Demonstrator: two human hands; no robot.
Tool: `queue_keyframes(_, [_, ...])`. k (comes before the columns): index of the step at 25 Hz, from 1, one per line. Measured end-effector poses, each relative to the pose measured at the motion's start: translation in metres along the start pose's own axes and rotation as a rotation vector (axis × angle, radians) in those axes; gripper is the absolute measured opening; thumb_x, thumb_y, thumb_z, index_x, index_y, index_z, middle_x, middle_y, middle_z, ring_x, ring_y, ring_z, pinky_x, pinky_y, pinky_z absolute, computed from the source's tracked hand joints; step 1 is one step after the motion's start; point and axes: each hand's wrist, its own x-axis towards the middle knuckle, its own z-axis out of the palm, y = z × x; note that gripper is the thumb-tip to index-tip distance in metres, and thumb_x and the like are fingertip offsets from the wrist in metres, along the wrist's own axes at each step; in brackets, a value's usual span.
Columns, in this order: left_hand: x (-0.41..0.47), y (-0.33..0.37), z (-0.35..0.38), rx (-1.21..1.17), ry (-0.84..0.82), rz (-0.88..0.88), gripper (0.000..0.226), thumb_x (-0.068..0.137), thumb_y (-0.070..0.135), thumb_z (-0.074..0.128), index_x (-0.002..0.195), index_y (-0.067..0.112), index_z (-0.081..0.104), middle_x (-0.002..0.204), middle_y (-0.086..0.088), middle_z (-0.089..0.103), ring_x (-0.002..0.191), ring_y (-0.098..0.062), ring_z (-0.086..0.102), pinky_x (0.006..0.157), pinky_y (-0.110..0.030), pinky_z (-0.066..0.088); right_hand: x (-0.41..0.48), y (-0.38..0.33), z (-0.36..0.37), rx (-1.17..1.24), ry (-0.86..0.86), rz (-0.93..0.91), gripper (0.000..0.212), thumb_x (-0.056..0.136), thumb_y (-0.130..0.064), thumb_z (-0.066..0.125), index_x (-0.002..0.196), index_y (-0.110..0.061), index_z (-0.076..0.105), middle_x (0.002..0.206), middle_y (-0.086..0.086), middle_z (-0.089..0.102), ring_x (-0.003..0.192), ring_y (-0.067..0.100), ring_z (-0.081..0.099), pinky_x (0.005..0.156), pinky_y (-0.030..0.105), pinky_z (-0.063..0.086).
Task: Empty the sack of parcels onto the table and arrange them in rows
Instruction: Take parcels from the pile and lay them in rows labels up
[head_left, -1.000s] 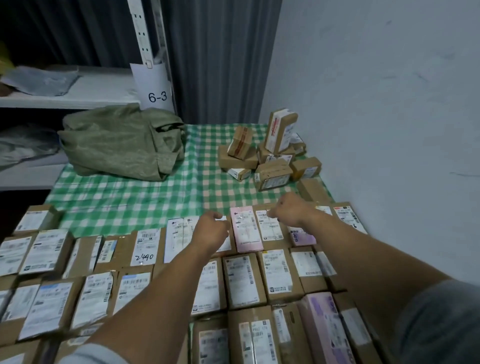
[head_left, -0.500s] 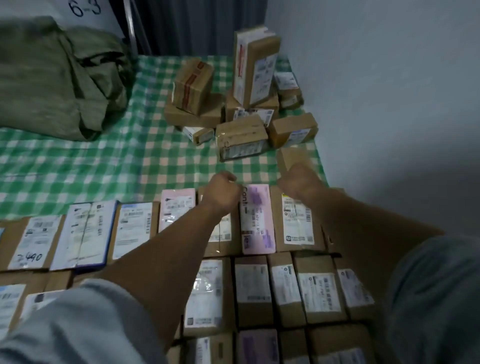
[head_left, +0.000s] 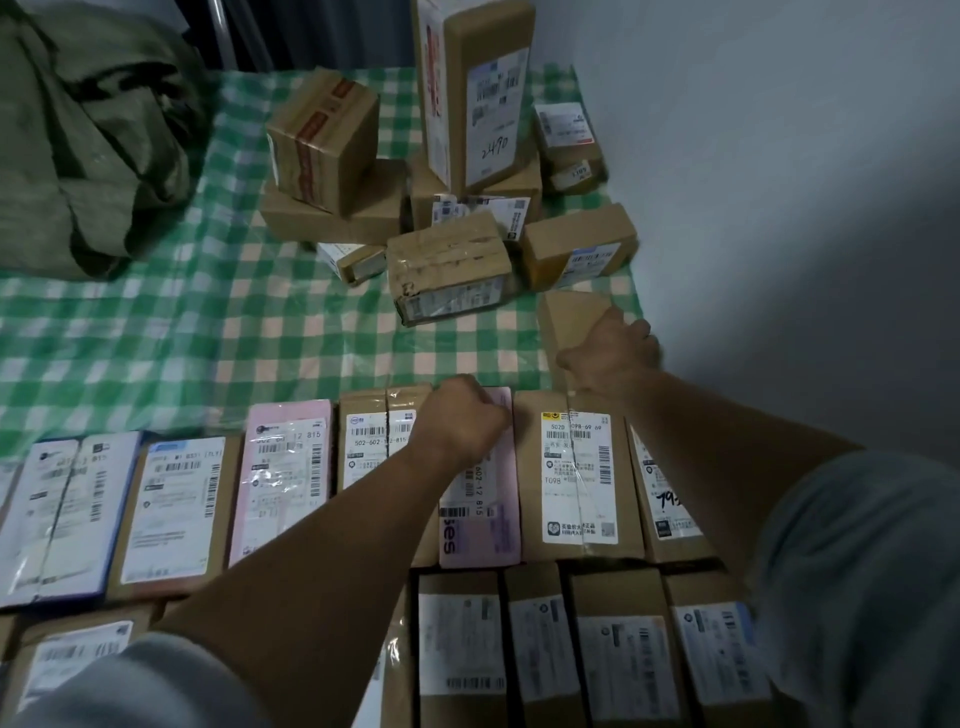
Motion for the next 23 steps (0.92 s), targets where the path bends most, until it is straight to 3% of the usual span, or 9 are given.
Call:
queue_keyframes(3, [0.006, 0.003, 0.006, 0.079, -0.029, -0.03, 0.033, 0.082, 0.04, 0.076, 0.082, 0.008, 0.066, 0.074, -0.011, 0.072, 0.068, -0.025, 0.071, 0.059, -0.029, 0.054, 0.009, 0.005, 0.006, 0.008, -0.05, 0.003, 0.101, 0.072, -0.052, 0.084, 0.148, -0.014, 0.029, 0.139, 0.02, 0.043, 0.129, 0.039, 0.042, 0.109, 0.052, 0.04])
queue_keyframes(6, [0.014, 0.001, 0.011, 0.154, -0.013, -0.052, 0.052, 0.07, 0.051, 0.084, 0.095, 0.009, 0.066, 0.079, -0.006, 0.07, 0.076, -0.021, 0.069, 0.056, -0.025, 0.042, 0.015, 0.006, 0.01, 0.041, -0.021, 0.007, 0.096, 0.073, -0.047, 0.084, 0.147, -0.015, 0.032, 0.139, 0.02, 0.041, 0.128, 0.039, 0.042, 0.107, 0.048, 0.041])
queue_keyframes(8, [0.017, 0.001, 0.012, 0.191, -0.01, -0.067, 0.058, 0.067, 0.054, 0.085, 0.095, 0.007, 0.068, 0.077, -0.007, 0.07, 0.076, -0.023, 0.07, 0.057, -0.025, 0.043, 0.018, 0.01, 0.008, 0.1, -0.036, 0.053, 0.084, 0.072, -0.049, 0.08, 0.14, -0.018, 0.042, 0.13, 0.017, 0.048, 0.117, 0.035, 0.051, 0.1, 0.044, 0.048])
queue_keyframes(11, [0.016, 0.006, 0.009, 0.2, -0.047, -0.102, 0.054, 0.068, 0.052, 0.086, 0.089, 0.005, 0.071, 0.063, -0.002, 0.064, 0.059, -0.016, 0.065, 0.05, -0.023, 0.041, 0.018, 0.016, -0.007, 0.303, -0.158, 0.089, 0.038, 0.087, -0.036, 0.067, 0.116, -0.015, 0.056, 0.106, 0.008, 0.062, 0.086, 0.023, 0.061, 0.071, 0.028, 0.049])
queue_keyframes(13, [0.015, 0.01, 0.01, 0.187, -0.064, -0.127, 0.049, 0.07, 0.048, 0.087, 0.089, 0.007, 0.068, 0.064, -0.002, 0.064, 0.056, -0.015, 0.064, 0.047, -0.022, 0.04, 0.023, 0.02, -0.013, 0.303, -0.17, 0.153, 0.022, 0.098, -0.02, 0.052, 0.116, -0.008, 0.059, 0.113, 0.014, 0.065, 0.096, 0.028, 0.063, 0.08, 0.032, 0.051])
queue_keyframes(16, [0.015, 0.017, 0.009, 0.197, -0.098, -0.132, 0.045, 0.076, 0.041, 0.086, 0.09, 0.009, 0.058, 0.074, -0.004, 0.065, 0.064, -0.019, 0.066, 0.054, -0.025, 0.049, 0.028, 0.02, -0.012, 0.332, -0.012, 0.162, 0.04, 0.1, -0.019, 0.044, 0.136, -0.004, 0.048, 0.137, 0.021, 0.054, 0.123, 0.038, 0.054, 0.104, 0.049, 0.047])
queue_keyframes(18, [0.014, 0.021, 0.008, 0.197, -0.121, -0.123, 0.043, 0.079, 0.036, 0.084, 0.096, 0.007, 0.057, 0.09, -0.011, 0.067, 0.081, -0.027, 0.07, 0.068, -0.035, 0.06, 0.022, 0.021, -0.01, 0.263, 0.093, 0.119, 0.055, 0.093, -0.038, 0.05, 0.139, -0.01, 0.042, 0.137, 0.018, 0.048, 0.123, 0.04, 0.051, 0.103, 0.056, 0.046])
queue_keyframes(20, [0.012, 0.024, 0.009, 0.179, -0.144, -0.11, 0.04, 0.084, 0.032, 0.08, 0.1, 0.005, 0.055, 0.101, -0.017, 0.068, 0.085, -0.031, 0.072, 0.076, -0.042, 0.063, 0.018, 0.025, -0.003, 0.175, 0.042, 0.114, 0.076, 0.082, -0.052, 0.067, 0.141, -0.015, 0.039, 0.135, 0.018, 0.045, 0.122, 0.04, 0.051, 0.102, 0.056, 0.046])
queue_keyframes(23, [0.01, 0.023, 0.01, 0.213, -0.16, -0.096, 0.054, 0.089, 0.034, 0.075, 0.121, 0.0, 0.05, 0.115, -0.019, 0.066, 0.095, -0.032, 0.071, 0.082, -0.04, 0.061, 0.017, 0.028, 0.0, 0.154, 0.03, 0.114, 0.082, 0.075, -0.046, 0.081, 0.138, -0.012, 0.04, 0.134, 0.02, 0.044, 0.12, 0.04, 0.052, 0.101, 0.055, 0.049])
